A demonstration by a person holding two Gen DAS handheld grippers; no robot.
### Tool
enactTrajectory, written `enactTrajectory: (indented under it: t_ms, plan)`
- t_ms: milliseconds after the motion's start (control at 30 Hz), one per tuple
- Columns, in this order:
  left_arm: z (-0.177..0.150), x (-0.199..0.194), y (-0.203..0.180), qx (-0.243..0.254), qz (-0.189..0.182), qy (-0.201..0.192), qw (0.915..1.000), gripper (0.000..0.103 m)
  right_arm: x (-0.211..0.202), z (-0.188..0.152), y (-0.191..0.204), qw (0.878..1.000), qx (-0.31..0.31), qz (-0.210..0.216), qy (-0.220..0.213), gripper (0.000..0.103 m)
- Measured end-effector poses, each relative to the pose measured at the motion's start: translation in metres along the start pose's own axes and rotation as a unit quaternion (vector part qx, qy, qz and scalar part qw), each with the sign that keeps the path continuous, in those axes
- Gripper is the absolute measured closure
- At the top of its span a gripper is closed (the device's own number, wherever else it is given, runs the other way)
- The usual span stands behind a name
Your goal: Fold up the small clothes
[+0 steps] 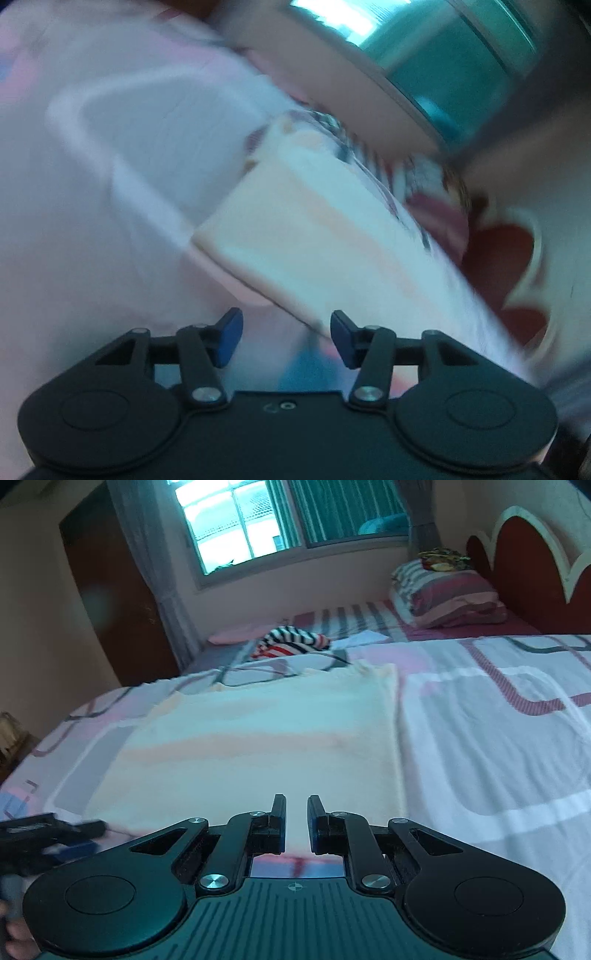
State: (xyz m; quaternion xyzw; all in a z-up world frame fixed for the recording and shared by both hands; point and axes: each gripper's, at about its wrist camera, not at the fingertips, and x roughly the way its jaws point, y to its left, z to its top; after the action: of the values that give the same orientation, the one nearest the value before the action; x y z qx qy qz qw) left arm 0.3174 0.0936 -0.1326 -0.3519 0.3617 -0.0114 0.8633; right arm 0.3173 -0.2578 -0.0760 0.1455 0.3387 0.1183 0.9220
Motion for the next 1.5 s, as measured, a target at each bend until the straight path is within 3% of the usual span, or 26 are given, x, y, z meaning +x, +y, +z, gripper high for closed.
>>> enactTrajectory:
  t_ms: [100,233,600,700,733,800,833,867,900,1000,1167,1267,1367,1500]
  plan:
    - [0.005,0.011,0.009,-0.053,-0.021,-0.022,0.9981,0.051,0.011,0.009,0.005,1.000,0.012,0.023,-0.001,0.090]
    - [0.016,0.028,0.015,-0.078,-0.036,-0.045,0.9953,0.051,0.040,0.024,0.014,0.999,0.018,0.039,-0.003,0.090]
    - [0.022,0.050,0.002,-0.076,-0.025,-0.105,0.9913,0.057,0.120,0.045,0.021,0.996,0.058,0.065,-0.007,0.090]
    - [0.025,0.052,0.005,-0.094,-0.017,-0.101,0.9903,0.078,0.131,0.047,0.023,0.995,0.061,0.074,-0.007,0.090]
    - [0.026,0.053,0.010,-0.103,-0.014,-0.097,0.9899,0.091,0.133,0.048,0.024,0.995,0.060,0.077,-0.007,0.090]
    - [0.029,0.055,0.017,-0.112,-0.015,-0.092,0.9892,0.095,0.138,0.046,0.026,0.995,0.057,0.081,-0.003,0.090]
    - [0.030,0.054,0.016,-0.097,-0.013,-0.092,0.9909,0.096,0.142,0.044,0.027,0.996,0.050,0.074,0.004,0.090]
    - [0.030,0.053,0.012,-0.079,-0.008,-0.092,0.9926,0.097,0.149,0.040,0.028,0.997,0.043,0.057,0.017,0.102]
    - [0.031,0.050,0.008,-0.064,-0.008,-0.093,0.9936,0.097,0.152,0.036,0.025,0.997,0.047,0.051,0.016,0.103]
    - [0.034,0.035,-0.013,-0.005,-0.017,-0.117,0.9930,0.097,0.153,0.035,0.018,0.996,0.066,0.056,0.016,0.103]
    - [0.043,0.030,-0.072,0.114,-0.022,-0.096,0.9886,0.097,0.135,0.037,0.004,0.992,0.106,0.062,-0.004,0.103]
    - [0.036,0.034,-0.116,0.194,-0.036,-0.072,0.9777,0.097,0.106,0.040,-0.024,0.986,0.153,0.054,-0.044,0.103]
    - [0.016,0.043,-0.160,0.267,-0.050,-0.046,0.9612,0.097,0.073,0.042,-0.063,0.975,0.201,0.040,-0.079,0.103]
    - [-0.027,0.067,-0.202,0.329,-0.060,-0.002,0.9425,0.096,0.029,0.045,-0.114,0.963,0.244,0.021,-0.110,0.103]
